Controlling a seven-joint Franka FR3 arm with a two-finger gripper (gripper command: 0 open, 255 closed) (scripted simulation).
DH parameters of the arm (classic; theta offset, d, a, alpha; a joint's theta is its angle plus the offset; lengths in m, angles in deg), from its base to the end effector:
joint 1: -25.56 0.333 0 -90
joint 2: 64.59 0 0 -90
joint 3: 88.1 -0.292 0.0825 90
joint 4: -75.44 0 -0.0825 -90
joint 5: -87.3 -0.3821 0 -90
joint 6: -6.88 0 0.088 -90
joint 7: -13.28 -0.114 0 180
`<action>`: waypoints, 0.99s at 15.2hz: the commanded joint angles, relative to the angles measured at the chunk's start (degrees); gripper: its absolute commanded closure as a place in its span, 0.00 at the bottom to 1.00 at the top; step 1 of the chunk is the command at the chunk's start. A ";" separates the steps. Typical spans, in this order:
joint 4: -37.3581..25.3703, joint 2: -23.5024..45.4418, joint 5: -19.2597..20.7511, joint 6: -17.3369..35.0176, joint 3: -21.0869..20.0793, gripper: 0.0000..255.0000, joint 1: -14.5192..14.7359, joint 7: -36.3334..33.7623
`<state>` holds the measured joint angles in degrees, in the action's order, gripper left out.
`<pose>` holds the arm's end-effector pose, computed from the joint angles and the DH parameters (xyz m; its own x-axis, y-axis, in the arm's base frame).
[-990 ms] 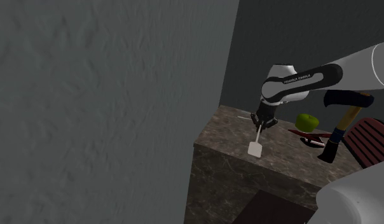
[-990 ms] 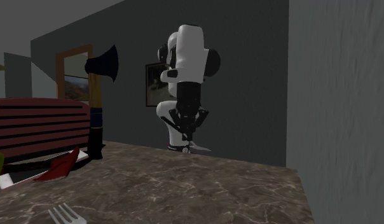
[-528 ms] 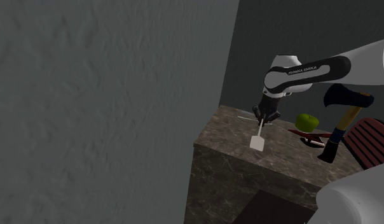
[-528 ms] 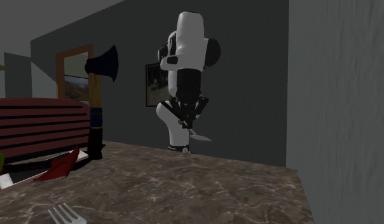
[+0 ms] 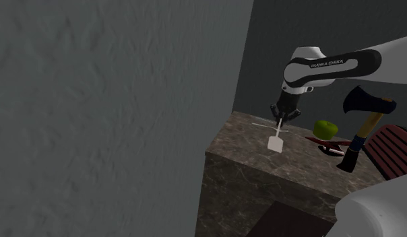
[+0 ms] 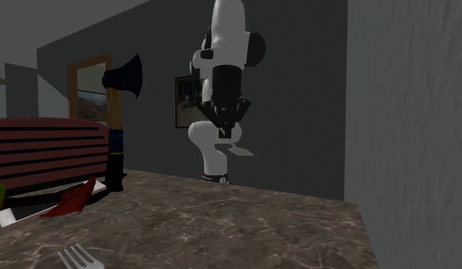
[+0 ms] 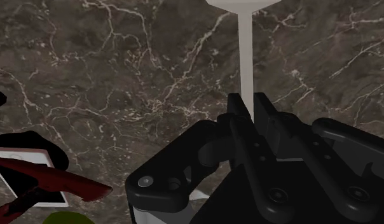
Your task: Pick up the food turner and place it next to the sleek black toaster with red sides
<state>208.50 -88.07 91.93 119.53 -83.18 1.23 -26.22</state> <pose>0.3814 -0.2221 0.4736 0.3942 -0.9166 0.0668 -0.9186 -0.3952 -0.0008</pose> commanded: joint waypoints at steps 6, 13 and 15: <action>-5.02 -0.49 -0.19 -5.54 -0.21 1.00 0.10 0.16; -10.47 -0.42 -0.36 -10.91 -0.36 1.00 0.17 0.40; -12.13 -0.29 -0.40 -12.44 -0.40 1.00 0.19 0.47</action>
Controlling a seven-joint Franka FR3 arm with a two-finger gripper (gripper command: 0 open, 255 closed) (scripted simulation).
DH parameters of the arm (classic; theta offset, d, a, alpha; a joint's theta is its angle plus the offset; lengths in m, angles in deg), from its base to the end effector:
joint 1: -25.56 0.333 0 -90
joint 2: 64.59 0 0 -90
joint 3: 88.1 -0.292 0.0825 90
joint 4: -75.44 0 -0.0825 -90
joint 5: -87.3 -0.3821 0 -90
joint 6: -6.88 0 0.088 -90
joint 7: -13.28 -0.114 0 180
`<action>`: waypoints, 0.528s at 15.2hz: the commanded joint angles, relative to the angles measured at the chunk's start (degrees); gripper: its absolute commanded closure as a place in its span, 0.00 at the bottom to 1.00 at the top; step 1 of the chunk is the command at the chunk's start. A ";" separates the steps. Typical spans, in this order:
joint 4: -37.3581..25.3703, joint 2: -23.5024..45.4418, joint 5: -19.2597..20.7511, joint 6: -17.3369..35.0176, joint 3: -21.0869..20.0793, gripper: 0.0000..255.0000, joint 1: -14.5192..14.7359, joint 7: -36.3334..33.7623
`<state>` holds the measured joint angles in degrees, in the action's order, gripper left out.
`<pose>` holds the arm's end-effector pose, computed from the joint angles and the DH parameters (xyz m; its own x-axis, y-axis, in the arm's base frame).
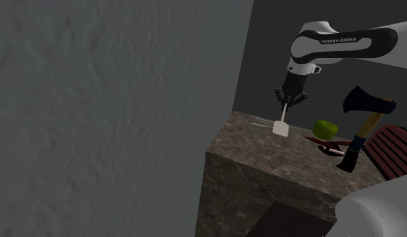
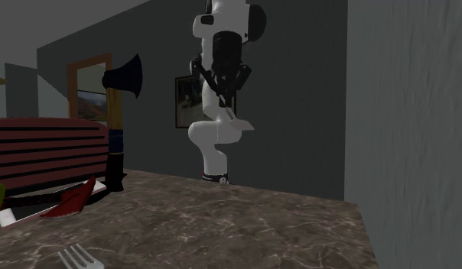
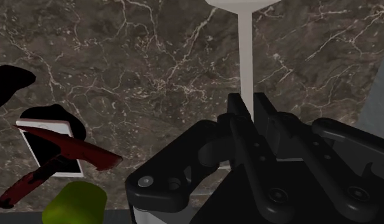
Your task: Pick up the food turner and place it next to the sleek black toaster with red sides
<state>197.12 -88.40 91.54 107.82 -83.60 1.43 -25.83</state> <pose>0.3824 -0.2214 0.5532 0.3945 -0.9165 0.0668 -0.9185 -0.3954 -0.0007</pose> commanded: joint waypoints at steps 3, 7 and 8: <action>-3.32 0.33 -0.07 -3.01 -0.04 1.00 0.02 0.19; -6.92 0.89 -0.16 -6.05 -0.10 1.00 0.05 0.33; -7.86 1.06 -0.18 -6.81 -0.11 1.00 0.06 0.37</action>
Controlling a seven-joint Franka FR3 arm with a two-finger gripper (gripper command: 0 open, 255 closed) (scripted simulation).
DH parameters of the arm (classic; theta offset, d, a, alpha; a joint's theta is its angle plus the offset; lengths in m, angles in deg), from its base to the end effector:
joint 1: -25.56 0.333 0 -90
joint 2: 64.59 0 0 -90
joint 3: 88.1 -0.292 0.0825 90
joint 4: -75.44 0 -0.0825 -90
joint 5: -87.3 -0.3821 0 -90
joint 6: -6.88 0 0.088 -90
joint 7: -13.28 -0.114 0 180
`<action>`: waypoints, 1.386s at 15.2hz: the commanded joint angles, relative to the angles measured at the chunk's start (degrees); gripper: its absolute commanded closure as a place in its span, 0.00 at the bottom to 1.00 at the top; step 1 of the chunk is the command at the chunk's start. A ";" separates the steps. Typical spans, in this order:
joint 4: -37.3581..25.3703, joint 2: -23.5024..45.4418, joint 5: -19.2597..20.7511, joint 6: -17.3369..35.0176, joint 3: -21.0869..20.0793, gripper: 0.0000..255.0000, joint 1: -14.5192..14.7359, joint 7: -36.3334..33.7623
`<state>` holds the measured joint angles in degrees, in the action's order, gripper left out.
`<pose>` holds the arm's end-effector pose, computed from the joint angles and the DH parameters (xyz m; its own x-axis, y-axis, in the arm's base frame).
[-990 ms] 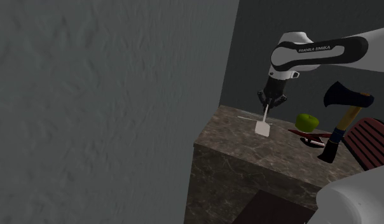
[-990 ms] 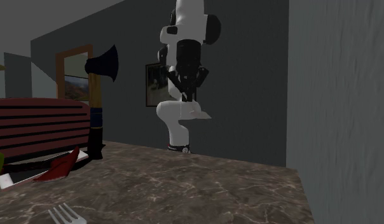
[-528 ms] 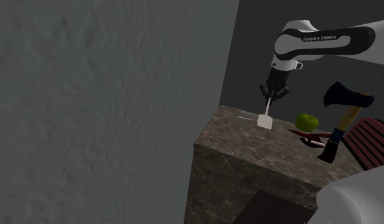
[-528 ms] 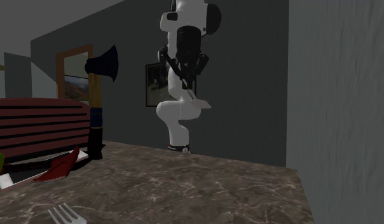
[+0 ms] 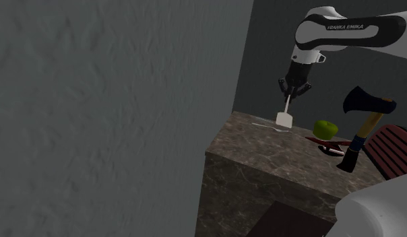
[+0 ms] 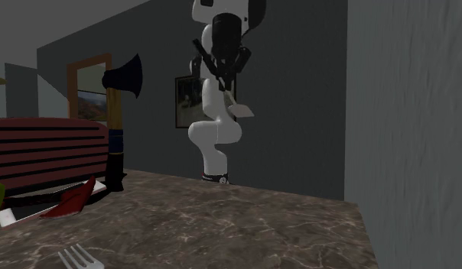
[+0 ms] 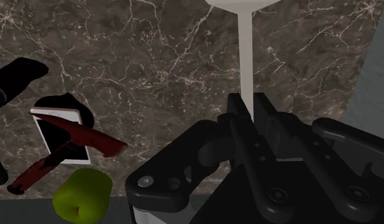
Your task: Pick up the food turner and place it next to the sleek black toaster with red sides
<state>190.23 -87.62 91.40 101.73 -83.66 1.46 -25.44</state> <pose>0.3809 -0.2217 0.5951 0.3944 -0.9165 0.0670 -0.9185 -0.3953 -0.0008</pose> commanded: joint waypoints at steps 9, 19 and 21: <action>4.40 -7.85 3.43 -2.72 6.68 1.00 -3.55 9.33; 6.48 -13.53 9.29 -4.55 16.50 1.00 -8.10 22.04; 6.15 -13.96 10.48 -4.82 18.65 1.00 -8.91 24.74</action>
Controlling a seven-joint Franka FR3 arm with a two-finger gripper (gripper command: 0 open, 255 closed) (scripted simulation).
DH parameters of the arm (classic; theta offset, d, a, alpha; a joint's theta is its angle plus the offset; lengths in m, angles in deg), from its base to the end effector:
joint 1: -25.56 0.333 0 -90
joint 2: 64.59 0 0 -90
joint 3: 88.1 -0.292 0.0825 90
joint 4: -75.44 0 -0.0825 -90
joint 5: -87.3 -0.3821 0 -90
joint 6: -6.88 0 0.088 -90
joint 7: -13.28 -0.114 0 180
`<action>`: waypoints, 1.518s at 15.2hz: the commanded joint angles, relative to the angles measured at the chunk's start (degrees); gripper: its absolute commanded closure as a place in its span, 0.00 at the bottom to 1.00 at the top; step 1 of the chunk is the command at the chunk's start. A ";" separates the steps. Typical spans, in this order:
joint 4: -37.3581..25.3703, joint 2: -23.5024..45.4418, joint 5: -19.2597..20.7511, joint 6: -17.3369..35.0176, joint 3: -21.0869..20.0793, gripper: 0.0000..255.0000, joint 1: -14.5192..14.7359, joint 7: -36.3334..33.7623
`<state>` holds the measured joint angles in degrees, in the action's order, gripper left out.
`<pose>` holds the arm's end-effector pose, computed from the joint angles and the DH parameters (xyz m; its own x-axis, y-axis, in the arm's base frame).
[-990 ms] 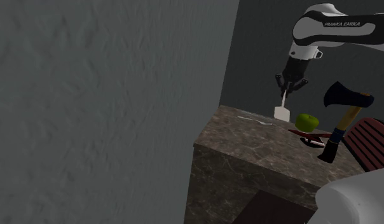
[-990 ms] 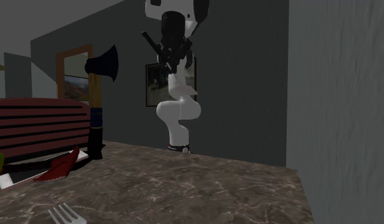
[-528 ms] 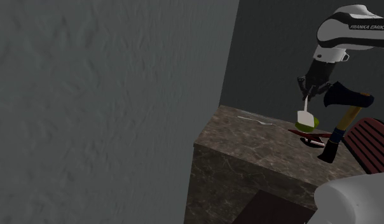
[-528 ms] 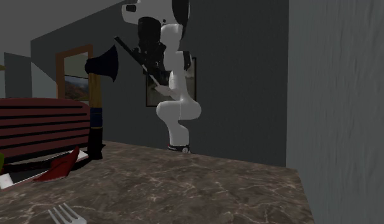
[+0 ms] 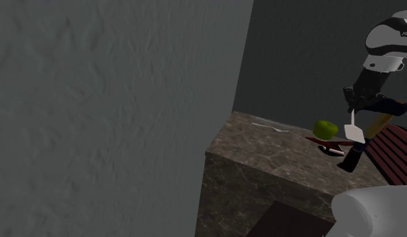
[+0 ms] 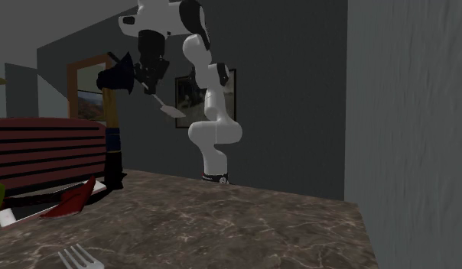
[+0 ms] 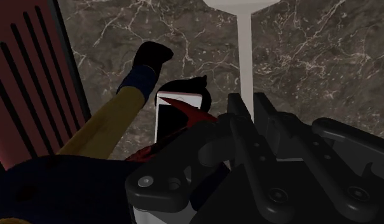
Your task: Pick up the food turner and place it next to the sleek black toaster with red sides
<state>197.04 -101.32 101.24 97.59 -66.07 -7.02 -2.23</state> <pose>0.1678 -0.3463 0.6049 0.3936 -0.9169 0.0667 -0.9189 -0.3945 -0.0012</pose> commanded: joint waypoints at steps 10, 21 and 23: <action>7.38 -2.05 1.91 5.67 2.23 1.00 -1.16 1.10; 16.21 -2.58 3.06 13.87 3.34 1.00 -2.73 0.92; 17.72 -2.29 2.84 15.56 3.02 1.00 -3.76 1.31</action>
<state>213.29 -103.38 104.01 123.29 -63.38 -9.92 -1.45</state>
